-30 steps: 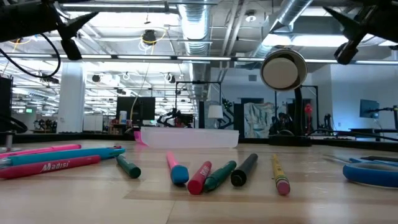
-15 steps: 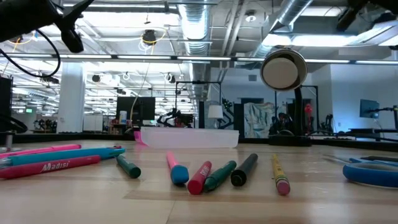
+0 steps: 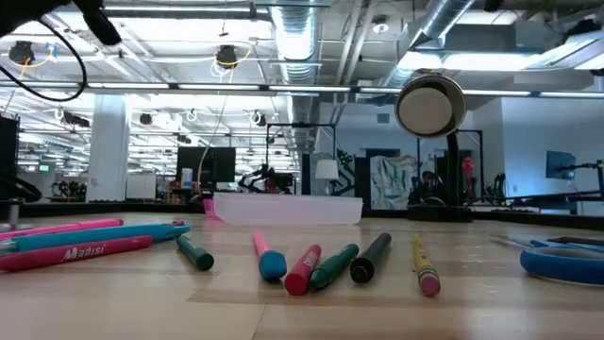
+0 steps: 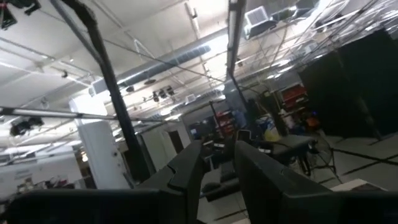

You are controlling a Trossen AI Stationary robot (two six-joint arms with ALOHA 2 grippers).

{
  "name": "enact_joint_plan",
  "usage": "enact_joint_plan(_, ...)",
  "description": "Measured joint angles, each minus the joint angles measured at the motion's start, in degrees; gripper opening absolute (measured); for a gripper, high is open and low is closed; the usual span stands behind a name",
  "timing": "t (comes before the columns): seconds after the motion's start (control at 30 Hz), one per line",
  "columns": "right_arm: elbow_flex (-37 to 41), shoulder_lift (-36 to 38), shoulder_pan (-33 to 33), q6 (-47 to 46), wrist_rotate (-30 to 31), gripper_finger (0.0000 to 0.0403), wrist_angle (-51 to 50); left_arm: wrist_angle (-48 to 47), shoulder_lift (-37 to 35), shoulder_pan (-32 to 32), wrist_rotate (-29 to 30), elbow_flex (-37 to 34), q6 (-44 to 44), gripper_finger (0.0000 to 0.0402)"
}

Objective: Pick & place school supplies into a supply box
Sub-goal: Put the gray pen into the pink supply box

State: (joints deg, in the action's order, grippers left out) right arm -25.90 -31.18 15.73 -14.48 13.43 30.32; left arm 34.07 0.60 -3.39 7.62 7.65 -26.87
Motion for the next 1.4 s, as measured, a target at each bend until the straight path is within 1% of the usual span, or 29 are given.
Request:
enact_joint_plan(0.17,-5.0,-6.2,0.0,0.1,-1.6,0.0092,0.2,-4.0,3.2,0.0,-4.8,3.8,0.2,0.0114)
enact_joint_plan(0.33,-8.2,-12.0,0.0,0.2,-1.6,0.0092,-0.2,-13.1,10.0,0.0,-8.1,9.6,0.2,0.0114)
enact_joint_plan(0.53,-10.4,-16.0,0.0,0.0,-1.6,0.0092,-0.2,-24.0,19.1,0.0,-13.0,16.2,-0.6,0.0114)
enact_joint_plan(0.8,-11.0,-18.9,0.0,-0.5,-1.7,0.0092,-1.6,-42.6,28.0,0.0,-17.8,23.4,-7.7,0.0114)
enact_joint_plan(0.9,-11.0,-19.8,0.0,-1.1,-1.7,0.0092,-2.5,-46.0,31.6,-0.7,-17.9,25.9,-10.1,0.0114)
enact_joint_plan(1.03,-11.1,-20.3,0.0,-1.1,-1.7,0.0092,-2.9,-48.6,36.8,-2.6,-17.9,30.3,-10.6,0.0114)
enact_joint_plan(1.17,-11.1,-20.4,0.0,-1.1,-2.2,0.0092,-3.2,-55.6,42.2,-5.2,-17.8,35.8,-9.9,0.0114)
enact_joint_plan(1.27,-11.1,-20.4,0.0,-1.4,-6.0,0.0092,-3.3,-64.1,46.0,-8.0,-17.7,40.0,-9.9,0.0114)
enact_joint_plan(1.4,-13.6,-21.0,0.3,-2.1,-10.9,0.0092,-6.4,-72.8,49.9,-12.1,-14.9,43.9,-11.2,0.0114)
